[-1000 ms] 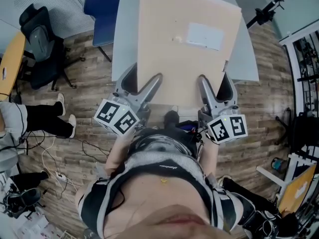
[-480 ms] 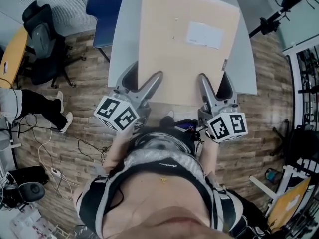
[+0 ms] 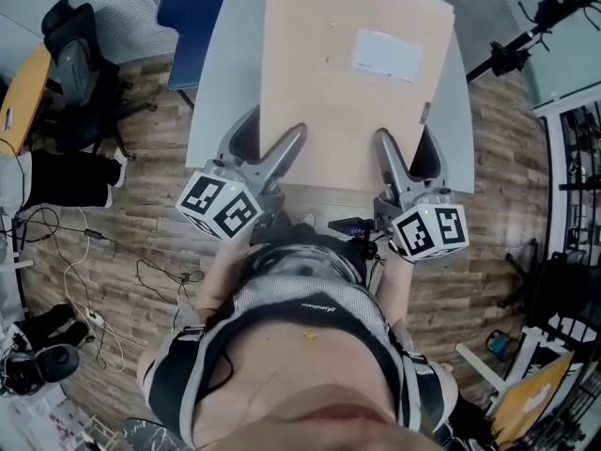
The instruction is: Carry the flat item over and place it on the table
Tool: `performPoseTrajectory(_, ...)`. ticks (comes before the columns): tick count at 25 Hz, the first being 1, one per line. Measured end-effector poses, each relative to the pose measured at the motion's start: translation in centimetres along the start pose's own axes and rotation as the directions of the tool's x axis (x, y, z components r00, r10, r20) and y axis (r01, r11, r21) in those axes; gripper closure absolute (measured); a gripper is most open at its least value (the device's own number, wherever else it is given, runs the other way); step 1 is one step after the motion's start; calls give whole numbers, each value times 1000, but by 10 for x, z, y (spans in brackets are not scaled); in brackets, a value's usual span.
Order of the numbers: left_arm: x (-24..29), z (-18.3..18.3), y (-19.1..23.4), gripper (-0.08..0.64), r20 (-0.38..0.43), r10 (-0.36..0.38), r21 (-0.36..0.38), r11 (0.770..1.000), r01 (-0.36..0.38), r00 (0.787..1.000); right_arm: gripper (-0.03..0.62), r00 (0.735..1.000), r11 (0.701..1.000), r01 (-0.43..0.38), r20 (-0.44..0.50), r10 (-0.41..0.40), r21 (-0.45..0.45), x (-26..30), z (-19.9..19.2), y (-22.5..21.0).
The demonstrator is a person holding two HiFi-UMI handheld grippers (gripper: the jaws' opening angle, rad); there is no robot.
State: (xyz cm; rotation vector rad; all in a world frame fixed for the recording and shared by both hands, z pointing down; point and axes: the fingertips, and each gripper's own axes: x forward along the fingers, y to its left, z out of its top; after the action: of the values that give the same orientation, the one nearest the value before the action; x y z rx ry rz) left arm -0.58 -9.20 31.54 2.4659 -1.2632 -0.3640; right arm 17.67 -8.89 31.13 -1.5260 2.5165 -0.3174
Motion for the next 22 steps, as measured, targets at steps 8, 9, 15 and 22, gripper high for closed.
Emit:
performPoseTrajectory(8,12,7,5,215,-15,19,12,1000,-19,1000,261,1000,1000,2,19,-2,4,11,3,-7)
performPoseTrajectory(9,14,8,5,215,-12,13,11,1000,-13,1000,261,1000,1000,4,21,-4,5,12,4,-7)
performPoseTrajectory(15,30,13,18,215,-11,-24,11,1000,24,1000,261,999,999,31,33,-32,11,26,6,-12)
performPoseTrajectory(22,46,26,43,215,-14,-57,4,998,57,998,262,997,998,62,37,-62,5,53,8,-10)
